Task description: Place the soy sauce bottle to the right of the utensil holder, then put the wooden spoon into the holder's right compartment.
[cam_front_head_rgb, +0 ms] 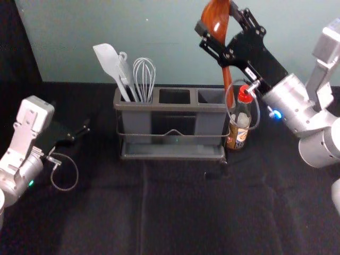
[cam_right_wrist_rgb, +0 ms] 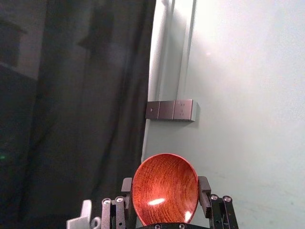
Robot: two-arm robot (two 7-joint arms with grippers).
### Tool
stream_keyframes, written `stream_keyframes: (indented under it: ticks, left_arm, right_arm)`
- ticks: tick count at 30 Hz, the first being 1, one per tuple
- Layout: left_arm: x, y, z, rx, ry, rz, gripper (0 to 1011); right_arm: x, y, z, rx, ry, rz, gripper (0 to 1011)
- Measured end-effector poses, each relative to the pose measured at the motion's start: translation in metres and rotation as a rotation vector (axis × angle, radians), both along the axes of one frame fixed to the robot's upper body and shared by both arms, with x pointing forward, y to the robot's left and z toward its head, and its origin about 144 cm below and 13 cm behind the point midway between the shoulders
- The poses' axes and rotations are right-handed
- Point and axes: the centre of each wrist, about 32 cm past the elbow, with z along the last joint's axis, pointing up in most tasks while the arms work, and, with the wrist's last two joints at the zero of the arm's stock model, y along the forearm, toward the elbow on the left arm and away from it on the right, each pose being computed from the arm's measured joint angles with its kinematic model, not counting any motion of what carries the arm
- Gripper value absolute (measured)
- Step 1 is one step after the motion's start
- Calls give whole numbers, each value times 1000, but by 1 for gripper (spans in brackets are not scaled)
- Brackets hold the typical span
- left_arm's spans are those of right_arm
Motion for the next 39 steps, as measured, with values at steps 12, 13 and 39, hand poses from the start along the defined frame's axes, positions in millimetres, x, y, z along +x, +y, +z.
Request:
stream_keyframes:
  ticks: [12, 13, 39]
  left_arm:
    - [0, 0, 0, 0, 0, 0, 1005]
    - [0, 0, 0, 0, 0, 0, 1005]
    - [0, 0, 0, 0, 0, 0, 1005]
  right_arm:
    - [34, 11, -4, -31, -65, 19, 837]
    - [38, 12, -6, -31, -66, 21, 837]
    - [35, 13, -60, -7, -16, 33, 837]
